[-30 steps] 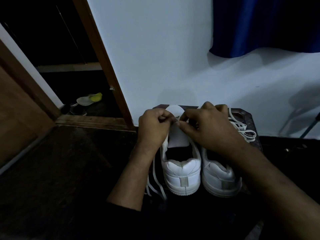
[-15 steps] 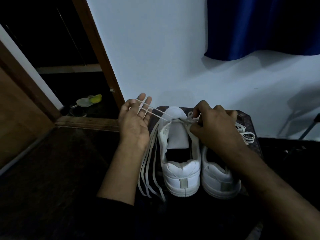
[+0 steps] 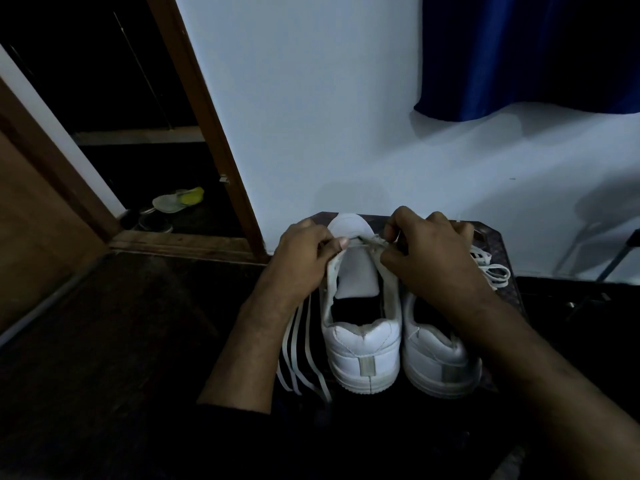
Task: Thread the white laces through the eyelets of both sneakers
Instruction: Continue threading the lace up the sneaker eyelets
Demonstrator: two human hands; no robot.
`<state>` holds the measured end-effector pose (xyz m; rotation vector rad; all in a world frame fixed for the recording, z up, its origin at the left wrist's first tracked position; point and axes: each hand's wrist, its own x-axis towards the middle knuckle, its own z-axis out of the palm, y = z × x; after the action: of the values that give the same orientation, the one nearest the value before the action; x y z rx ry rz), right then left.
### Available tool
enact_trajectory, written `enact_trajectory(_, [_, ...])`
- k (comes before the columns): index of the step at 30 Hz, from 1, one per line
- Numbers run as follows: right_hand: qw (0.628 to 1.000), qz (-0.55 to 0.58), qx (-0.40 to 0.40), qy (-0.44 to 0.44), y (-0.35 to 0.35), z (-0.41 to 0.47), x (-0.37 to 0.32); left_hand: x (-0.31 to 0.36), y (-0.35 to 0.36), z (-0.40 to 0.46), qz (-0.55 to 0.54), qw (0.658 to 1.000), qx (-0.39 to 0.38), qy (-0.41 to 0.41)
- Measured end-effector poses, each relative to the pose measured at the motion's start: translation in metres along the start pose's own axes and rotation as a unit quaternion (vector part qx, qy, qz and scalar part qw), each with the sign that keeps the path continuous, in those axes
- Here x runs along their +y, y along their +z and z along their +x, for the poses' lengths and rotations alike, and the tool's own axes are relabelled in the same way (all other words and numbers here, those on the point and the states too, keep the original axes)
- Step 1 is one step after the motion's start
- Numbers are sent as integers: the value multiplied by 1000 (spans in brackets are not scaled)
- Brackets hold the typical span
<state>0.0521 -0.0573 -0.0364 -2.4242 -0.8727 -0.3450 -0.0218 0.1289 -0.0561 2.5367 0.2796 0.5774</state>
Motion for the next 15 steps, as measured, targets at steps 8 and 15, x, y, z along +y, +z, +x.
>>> enact_trajectory(8, [1000,15,-11,13,0,1,0,7,0,-1,-217,969,72,-95])
enact_trajectory(15, [1000,12,3,11,2,1,-1,18,-18,6,-615,740,203,-181])
